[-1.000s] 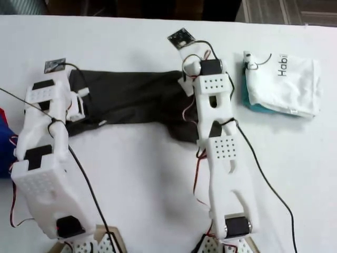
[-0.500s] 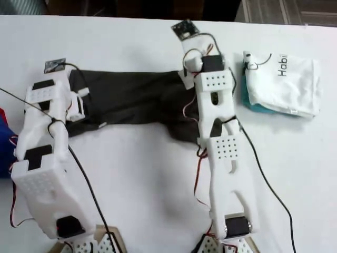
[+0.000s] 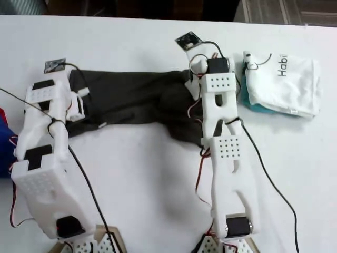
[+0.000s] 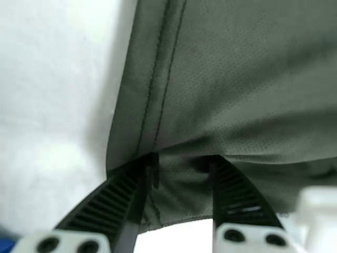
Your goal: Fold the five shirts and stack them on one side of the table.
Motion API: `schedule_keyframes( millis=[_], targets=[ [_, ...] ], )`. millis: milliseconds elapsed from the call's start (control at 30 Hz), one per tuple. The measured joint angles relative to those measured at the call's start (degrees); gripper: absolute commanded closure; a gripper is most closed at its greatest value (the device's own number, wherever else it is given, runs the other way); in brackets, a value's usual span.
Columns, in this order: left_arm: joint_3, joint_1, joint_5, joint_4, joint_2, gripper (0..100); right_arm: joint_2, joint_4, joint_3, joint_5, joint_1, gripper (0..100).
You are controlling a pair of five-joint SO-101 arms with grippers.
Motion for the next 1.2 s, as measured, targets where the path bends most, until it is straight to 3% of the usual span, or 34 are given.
schedule_keyframes(
  millis=[167, 533, 900, 1100, 1200],
  targets=[
    [0.0, 0.0, 0.0, 0.0, 0.0, 83, 0.5, 0.2, -0.1, 0.4, 0.0, 98.2],
    [0.0, 0.0, 0.0, 0.0, 0.0, 83, 0.3, 2.2, -0.3, 0.4, 1.1, 98.1],
    [0.0, 0.0, 0.0, 0.0, 0.0, 83, -9.1, 1.4, -0.4, 0.4, 1.5, 97.7],
    [0.0, 0.0, 0.0, 0.0, 0.0, 83, -9.1, 2.5, 5.9, 0.4, 1.5, 75.9],
    [0.0, 0.0, 0.0, 0.0, 0.0, 83, -9.1, 2.5, 12.8, 0.4, 1.5, 74.1]
  ],
)
